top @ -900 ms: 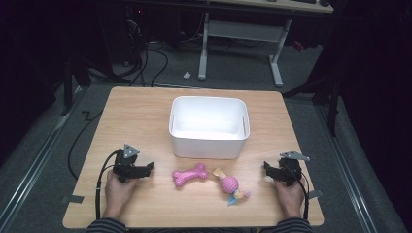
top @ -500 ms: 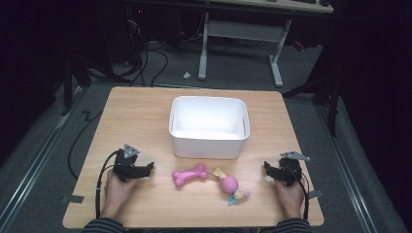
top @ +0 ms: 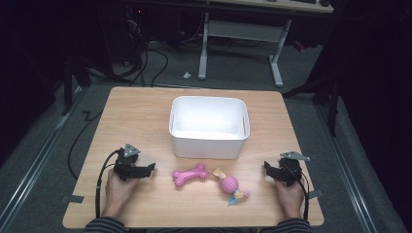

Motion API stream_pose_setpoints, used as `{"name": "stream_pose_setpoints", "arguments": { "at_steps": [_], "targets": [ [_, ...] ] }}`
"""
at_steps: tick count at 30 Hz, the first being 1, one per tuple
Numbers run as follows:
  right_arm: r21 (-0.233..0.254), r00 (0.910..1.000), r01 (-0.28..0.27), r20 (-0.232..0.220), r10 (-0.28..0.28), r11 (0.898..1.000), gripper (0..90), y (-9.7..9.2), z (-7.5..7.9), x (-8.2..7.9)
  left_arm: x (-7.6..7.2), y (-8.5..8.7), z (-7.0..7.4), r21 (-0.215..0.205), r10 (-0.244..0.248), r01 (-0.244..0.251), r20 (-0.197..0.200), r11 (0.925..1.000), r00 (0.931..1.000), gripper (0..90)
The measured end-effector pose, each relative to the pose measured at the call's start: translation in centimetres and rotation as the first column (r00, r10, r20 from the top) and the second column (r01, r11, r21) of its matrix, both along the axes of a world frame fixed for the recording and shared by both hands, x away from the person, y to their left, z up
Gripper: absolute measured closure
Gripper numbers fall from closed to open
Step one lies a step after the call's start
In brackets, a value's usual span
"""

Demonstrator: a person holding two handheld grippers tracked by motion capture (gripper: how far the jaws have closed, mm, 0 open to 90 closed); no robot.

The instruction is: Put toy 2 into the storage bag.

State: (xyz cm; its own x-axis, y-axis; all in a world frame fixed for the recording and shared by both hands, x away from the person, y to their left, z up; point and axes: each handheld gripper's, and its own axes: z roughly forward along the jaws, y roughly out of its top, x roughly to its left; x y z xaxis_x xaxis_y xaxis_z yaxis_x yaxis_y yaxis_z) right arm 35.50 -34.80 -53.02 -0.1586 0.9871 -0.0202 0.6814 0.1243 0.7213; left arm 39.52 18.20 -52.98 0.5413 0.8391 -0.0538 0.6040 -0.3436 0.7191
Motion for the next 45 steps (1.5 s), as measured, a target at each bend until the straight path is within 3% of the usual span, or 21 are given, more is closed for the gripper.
{"name": "stream_pose_setpoints", "arguments": {
  "at_steps": [10, 14, 19, 34, 45],
  "targets": [
    [-0.001, 1.0000, -0.001, 0.001, 0.001, 1.000, 28.3, 0.0, 0.0, 0.0, -0.8, -0.8, 1.1, -0.015, -0.059, 0.059, 0.009, 0.9981, 0.9982, 21.8],
    [-0.001, 1.0000, -0.002, 0.001, 0.002, 1.000, 28.5, 0.0, 0.0, 0.0, -1.0, -1.1, 1.3, -0.045, -0.083, 0.082, -0.023, 0.9956, 0.9963, 22.1],
    [-0.001, 1.0000, -0.001, 0.001, 0.001, 1.000, 28.5, 0.0, 0.0, 0.0, -1.3, -1.3, 1.5, -0.049, -0.097, 0.095, -0.033, 0.9942, 0.9947, 23.6],
    [-0.002, 1.0000, -0.003, 0.001, 0.003, 1.000, 28.5, 0.0, 0.0, 0.0, -2.3, -3.9, 3.4, -0.004, -0.168, 0.168, -0.005, 0.9857, 0.9857, 25.6],
    [-0.001, 1.0000, -0.007, 0.001, 0.007, 1.000, 28.6, 0.0, 0.0, 0.0, -2.8, -6.0, 5.0, 0.024, -0.229, 0.229, 0.010, 0.9731, 0.9733, 27.2]
  ]
}}
